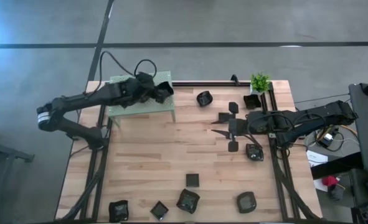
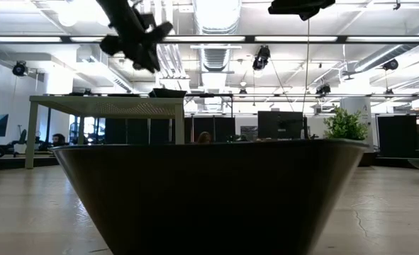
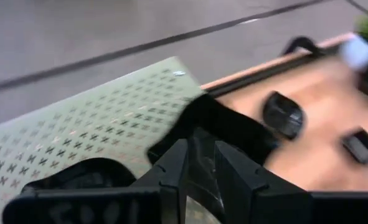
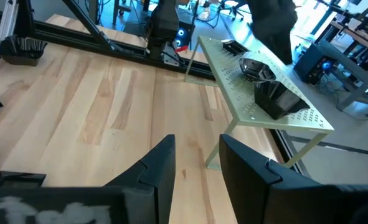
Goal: Pick & Place Mini shaped plates
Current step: Stack the black square shaped plate on top of the square shaped plate on the shelf
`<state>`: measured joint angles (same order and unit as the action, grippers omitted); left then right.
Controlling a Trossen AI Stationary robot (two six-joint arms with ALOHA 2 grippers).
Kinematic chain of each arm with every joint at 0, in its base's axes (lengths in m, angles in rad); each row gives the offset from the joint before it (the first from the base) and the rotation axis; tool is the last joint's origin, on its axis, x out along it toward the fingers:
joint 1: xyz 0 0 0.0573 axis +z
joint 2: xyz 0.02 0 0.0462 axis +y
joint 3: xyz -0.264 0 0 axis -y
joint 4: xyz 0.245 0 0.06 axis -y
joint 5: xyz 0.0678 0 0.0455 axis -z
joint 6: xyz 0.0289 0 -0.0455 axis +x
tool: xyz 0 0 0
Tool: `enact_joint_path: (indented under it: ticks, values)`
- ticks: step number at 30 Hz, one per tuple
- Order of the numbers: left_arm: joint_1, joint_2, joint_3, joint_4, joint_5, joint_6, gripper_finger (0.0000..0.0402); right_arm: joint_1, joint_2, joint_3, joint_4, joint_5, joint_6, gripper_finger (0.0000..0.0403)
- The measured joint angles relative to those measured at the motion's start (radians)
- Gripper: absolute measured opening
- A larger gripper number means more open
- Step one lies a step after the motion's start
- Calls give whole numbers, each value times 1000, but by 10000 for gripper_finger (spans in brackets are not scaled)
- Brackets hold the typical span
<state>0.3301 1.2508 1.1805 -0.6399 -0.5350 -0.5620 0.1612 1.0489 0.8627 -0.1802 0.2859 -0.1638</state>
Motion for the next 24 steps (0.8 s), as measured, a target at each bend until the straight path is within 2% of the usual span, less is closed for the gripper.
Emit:
enact_joint_path:
  ticks: [8, 16, 24]
  values:
    - [-267, -78, -7, -11, -36, 88, 64, 0, 0, 0, -4, 1, 26, 81]
    - [-602, -55, -8, -34, -189, 109, 43, 0, 0, 0, -4, 0, 33, 13]
    - [-861, -10, -8, -31, -357, 95, 35, 0, 0, 0, -32, -6, 59, 8]
